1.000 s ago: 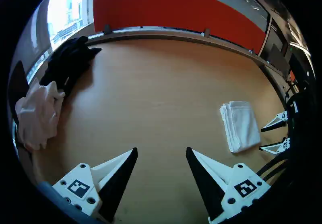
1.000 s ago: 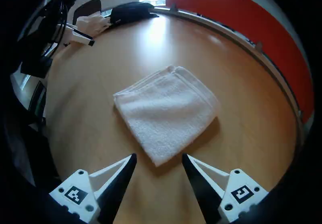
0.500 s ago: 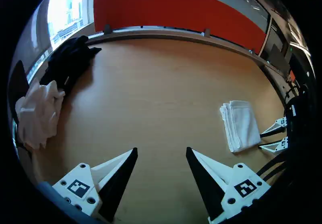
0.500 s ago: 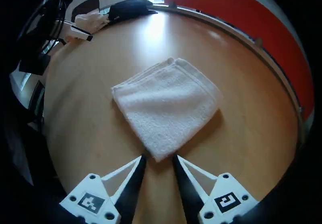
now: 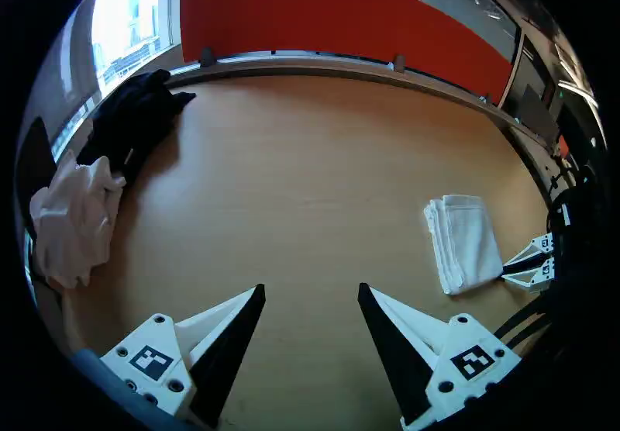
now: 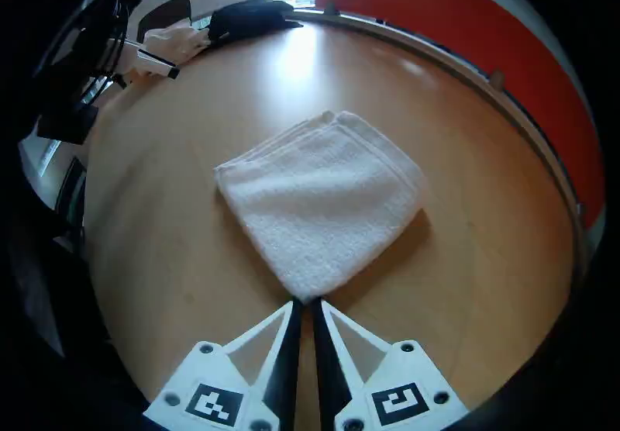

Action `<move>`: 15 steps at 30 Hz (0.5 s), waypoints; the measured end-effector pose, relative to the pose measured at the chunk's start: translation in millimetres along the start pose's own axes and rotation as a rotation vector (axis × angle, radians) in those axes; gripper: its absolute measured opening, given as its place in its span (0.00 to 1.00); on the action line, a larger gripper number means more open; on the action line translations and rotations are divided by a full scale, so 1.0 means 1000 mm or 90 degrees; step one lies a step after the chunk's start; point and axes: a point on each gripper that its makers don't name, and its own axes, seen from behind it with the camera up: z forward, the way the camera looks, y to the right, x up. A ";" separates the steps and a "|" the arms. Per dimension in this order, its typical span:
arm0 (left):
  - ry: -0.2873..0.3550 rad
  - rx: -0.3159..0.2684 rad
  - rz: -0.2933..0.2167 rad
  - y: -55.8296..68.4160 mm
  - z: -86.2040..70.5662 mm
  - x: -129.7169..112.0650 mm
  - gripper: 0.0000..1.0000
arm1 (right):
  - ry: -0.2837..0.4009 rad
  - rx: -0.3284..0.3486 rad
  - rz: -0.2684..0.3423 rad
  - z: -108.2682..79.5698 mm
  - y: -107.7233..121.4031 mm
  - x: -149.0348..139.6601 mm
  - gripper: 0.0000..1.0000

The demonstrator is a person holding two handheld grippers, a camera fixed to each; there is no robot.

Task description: Fold towel

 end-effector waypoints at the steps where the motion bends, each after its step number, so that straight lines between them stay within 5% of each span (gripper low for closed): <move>1: 0.000 0.000 0.000 0.000 0.000 0.000 0.89 | 0.000 -0.001 0.002 0.000 0.000 0.000 0.07; 9: 0.000 0.000 -0.002 0.000 0.000 0.001 0.89 | 0.016 -0.006 0.013 -0.004 0.003 0.013 0.05; 15: 0.002 -0.001 -0.004 -0.001 0.000 0.001 0.89 | 0.052 -0.015 0.002 -0.019 0.008 0.048 0.05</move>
